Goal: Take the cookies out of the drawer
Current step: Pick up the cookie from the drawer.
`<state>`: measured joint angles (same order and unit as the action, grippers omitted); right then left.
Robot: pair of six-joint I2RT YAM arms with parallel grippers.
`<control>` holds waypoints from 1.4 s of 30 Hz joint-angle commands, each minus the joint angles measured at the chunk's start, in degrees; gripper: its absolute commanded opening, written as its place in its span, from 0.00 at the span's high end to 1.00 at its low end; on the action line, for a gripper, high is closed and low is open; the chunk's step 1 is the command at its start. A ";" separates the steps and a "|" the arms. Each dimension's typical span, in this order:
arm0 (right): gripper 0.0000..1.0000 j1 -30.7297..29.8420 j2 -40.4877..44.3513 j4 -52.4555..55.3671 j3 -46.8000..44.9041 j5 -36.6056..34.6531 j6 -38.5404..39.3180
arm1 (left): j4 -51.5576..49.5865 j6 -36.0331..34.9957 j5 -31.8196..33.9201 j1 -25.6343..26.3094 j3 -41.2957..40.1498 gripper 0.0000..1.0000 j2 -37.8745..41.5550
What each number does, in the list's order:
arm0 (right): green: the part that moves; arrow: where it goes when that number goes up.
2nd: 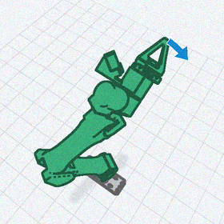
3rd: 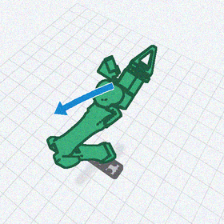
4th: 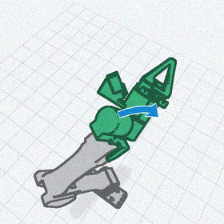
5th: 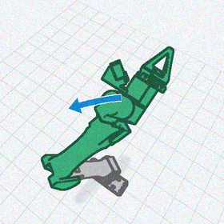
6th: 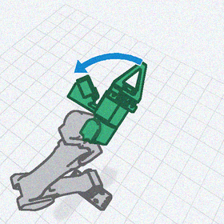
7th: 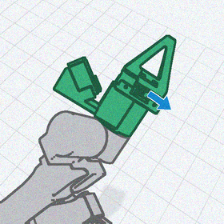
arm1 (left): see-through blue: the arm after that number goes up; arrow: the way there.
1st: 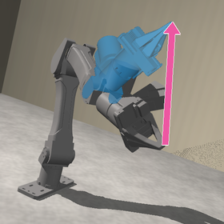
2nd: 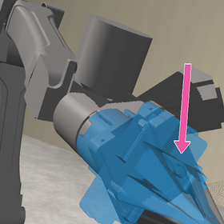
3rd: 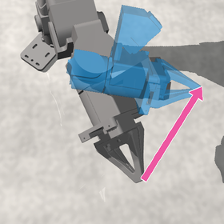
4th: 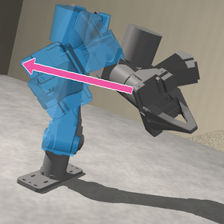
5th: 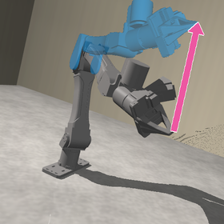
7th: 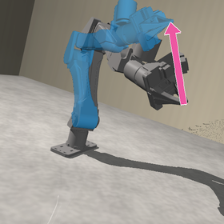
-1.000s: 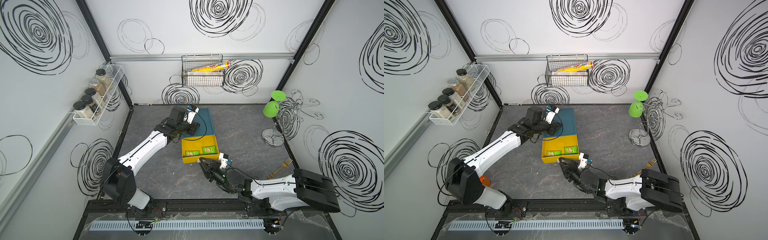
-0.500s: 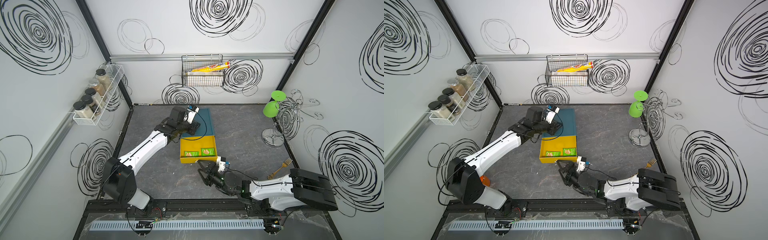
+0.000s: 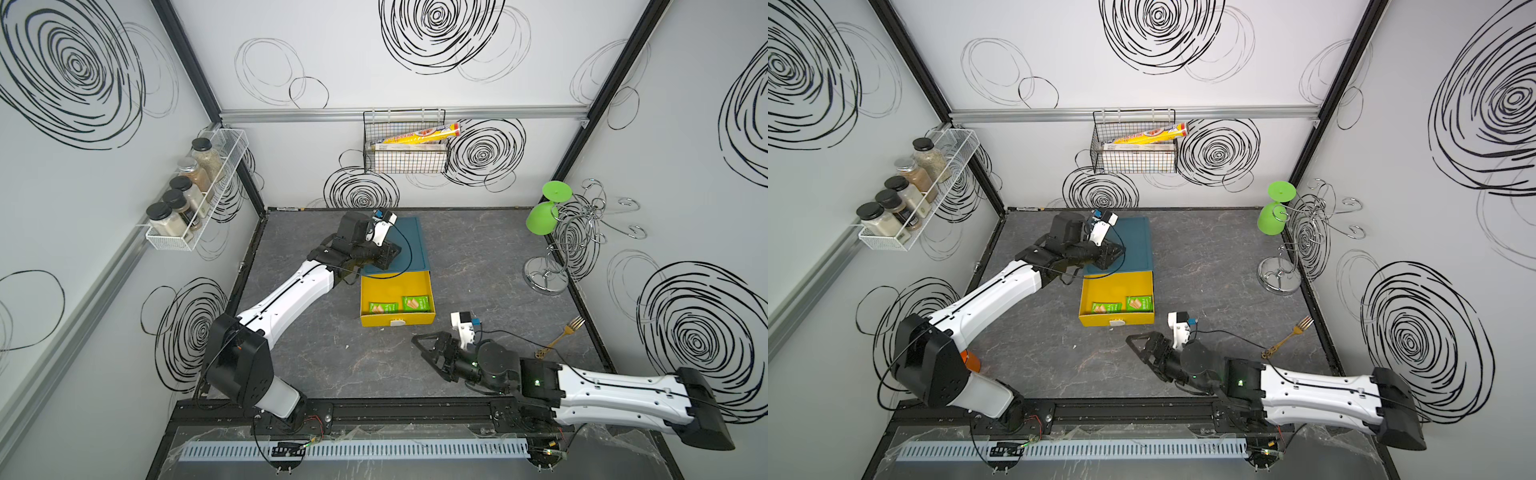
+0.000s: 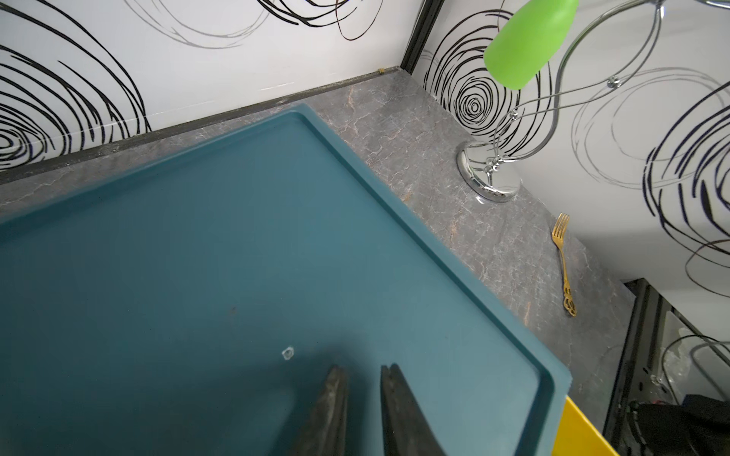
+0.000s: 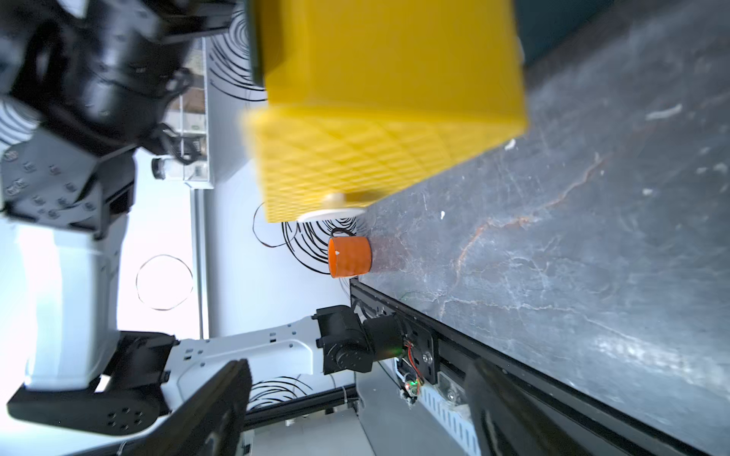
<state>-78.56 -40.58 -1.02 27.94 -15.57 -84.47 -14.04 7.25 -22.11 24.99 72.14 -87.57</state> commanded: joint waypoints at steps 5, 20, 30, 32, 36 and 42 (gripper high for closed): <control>0.03 6.47 -17.44 48.75 44.73 -5.37 48.73 | -5.60 4.84 -4.99 -2.63 1.89 0.69 -0.61; 0.05 23.64 -45.09 58.04 69.26 6.05 92.99 | -6.64 4.71 -8.86 -4.95 4.81 0.71 -4.27; 0.09 26.71 -48.58 60.80 72.89 8.61 95.41 | -6.64 4.90 -11.04 -6.21 4.64 0.73 -5.66; 0.07 26.71 -46.87 60.88 74.28 8.85 94.17 | -6.19 5.42 -11.84 -6.53 4.59 0.73 -5.77; 0.04 26.71 -42.36 60.96 74.11 12.73 92.51 | -5.04 6.26 -12.83 -6.84 5.15 0.73 -6.10; 0.00 26.71 -36.57 64.21 71.31 14.67 88.04 | -4.33 7.32 -14.52 -6.93 6.71 0.72 -7.58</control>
<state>-51.99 -79.57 59.70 100.25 -2.76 6.81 -17.04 13.65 -36.18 18.59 78.17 -93.17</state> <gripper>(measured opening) 0.993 0.277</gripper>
